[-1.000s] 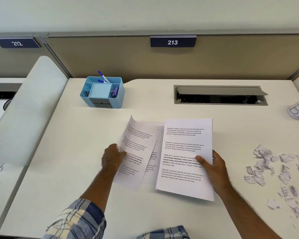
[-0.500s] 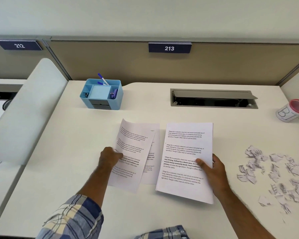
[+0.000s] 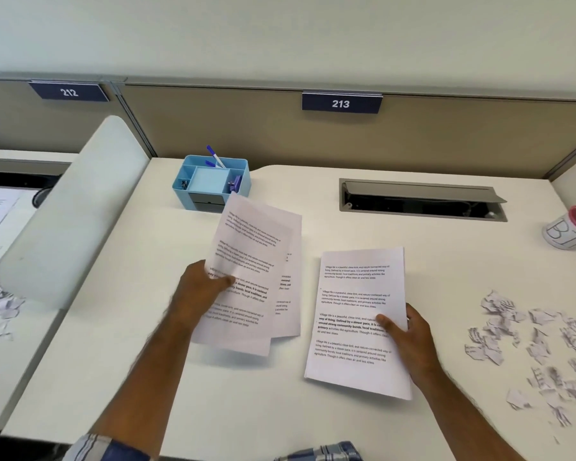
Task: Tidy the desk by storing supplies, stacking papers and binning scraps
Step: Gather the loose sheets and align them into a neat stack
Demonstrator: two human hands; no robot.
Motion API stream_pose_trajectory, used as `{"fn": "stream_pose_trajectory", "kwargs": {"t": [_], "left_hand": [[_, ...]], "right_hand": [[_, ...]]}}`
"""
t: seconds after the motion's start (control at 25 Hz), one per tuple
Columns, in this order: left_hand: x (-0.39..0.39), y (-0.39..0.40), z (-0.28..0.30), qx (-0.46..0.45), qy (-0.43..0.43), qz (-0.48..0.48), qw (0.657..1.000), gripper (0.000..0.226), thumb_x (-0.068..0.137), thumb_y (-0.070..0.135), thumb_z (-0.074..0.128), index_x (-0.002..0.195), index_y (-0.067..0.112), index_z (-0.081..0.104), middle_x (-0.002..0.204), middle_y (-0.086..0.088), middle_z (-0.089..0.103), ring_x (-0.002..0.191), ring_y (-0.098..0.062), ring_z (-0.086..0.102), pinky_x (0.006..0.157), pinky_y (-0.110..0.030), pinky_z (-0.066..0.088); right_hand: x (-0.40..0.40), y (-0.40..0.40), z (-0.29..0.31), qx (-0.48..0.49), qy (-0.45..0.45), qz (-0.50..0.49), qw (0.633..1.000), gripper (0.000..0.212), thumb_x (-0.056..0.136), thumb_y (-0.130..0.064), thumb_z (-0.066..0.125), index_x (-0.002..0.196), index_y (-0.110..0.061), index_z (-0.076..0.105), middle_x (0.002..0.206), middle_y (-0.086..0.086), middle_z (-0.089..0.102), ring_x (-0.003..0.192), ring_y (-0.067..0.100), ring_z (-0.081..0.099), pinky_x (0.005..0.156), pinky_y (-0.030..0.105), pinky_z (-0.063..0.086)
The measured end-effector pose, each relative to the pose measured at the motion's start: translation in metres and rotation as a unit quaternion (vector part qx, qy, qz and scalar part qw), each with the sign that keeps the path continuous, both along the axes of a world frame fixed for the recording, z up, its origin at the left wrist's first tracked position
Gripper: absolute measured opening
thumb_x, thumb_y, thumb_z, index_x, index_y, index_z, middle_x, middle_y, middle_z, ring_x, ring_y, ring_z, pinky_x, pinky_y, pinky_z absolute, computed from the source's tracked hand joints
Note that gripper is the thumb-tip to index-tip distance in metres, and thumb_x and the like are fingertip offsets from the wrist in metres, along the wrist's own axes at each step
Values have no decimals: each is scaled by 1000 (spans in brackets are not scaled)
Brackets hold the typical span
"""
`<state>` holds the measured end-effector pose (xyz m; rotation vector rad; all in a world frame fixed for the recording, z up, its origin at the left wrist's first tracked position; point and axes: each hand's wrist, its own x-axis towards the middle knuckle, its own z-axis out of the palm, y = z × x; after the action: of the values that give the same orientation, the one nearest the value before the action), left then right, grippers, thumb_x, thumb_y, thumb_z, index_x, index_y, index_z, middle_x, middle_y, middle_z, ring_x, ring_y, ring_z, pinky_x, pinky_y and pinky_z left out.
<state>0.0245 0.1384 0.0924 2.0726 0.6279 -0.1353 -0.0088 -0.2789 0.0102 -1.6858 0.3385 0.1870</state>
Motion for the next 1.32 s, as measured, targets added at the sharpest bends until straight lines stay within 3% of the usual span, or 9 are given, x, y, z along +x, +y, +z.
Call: {"fn": "stream_pose_trajectory", "kwargs": {"t": [0.16,0.32,0.52,0.76,0.92,1.04,1.2,1.24,1.32], "left_hand": [[-15,-15,53,-102,-66,-5,993,31,80,18,86,108,19,75,94,4,80,82,-17,78,75,-35,62],[-26,-23,85,-222,-94,-21,970,40,77,12,87,114,15,73,104,-1,80,96,-22,77,84,-38,60],[-41,-30,72,-269,-75,-17,960,43,76,10,88,116,14,71,107,-3,80,98,-24,77,88,-42,60],[-61,-36,31,-273,-5,-41,961,45,75,16,90,116,14,72,109,-5,79,100,-28,76,93,-48,60],[-66,-32,14,-395,30,-68,916,45,90,16,77,133,12,64,129,-13,71,119,-34,68,107,-57,49],[-68,-35,7,-476,71,-72,874,44,96,12,68,139,10,59,137,-17,65,127,-39,62,111,-61,43],[-69,-47,6,-480,86,-108,866,46,96,9,66,141,9,57,137,-17,65,126,-39,62,110,-61,45],[-68,-51,6,-471,85,-115,870,46,96,9,67,140,9,57,136,-16,66,125,-39,63,109,-60,46],[-66,-59,5,-435,74,-122,889,47,94,10,71,138,12,58,133,-12,69,122,-35,66,107,-57,49]], "right_hand": [[1,10,0,-15,6,6,1000,32,87,-21,80,116,-21,68,107,-4,79,92,21,77,83,47,62],[1,25,6,-11,5,19,1000,29,87,-20,80,113,-21,69,105,-4,79,92,23,77,80,44,62],[-2,50,39,63,-7,28,998,31,91,-16,76,120,-20,67,110,-1,78,95,24,77,74,35,61],[0,67,72,120,9,44,992,33,91,-18,76,122,-20,66,115,6,77,98,32,76,83,49,62],[-3,73,82,139,11,53,989,32,92,-15,74,124,-16,65,115,7,77,98,33,76,78,46,63],[-5,76,85,121,11,50,991,23,100,-29,63,121,-19,66,114,6,77,100,30,75,82,45,61],[-8,82,92,78,4,47,996,35,108,-33,46,126,-8,63,115,4,67,108,-6,63,96,38,51],[-9,84,93,88,-4,53,995,36,108,-32,45,128,-9,62,117,0,68,111,-6,60,93,34,52],[-9,85,89,119,-17,90,989,32,106,-31,49,130,-16,63,121,2,74,116,13,68,90,27,58]]}}
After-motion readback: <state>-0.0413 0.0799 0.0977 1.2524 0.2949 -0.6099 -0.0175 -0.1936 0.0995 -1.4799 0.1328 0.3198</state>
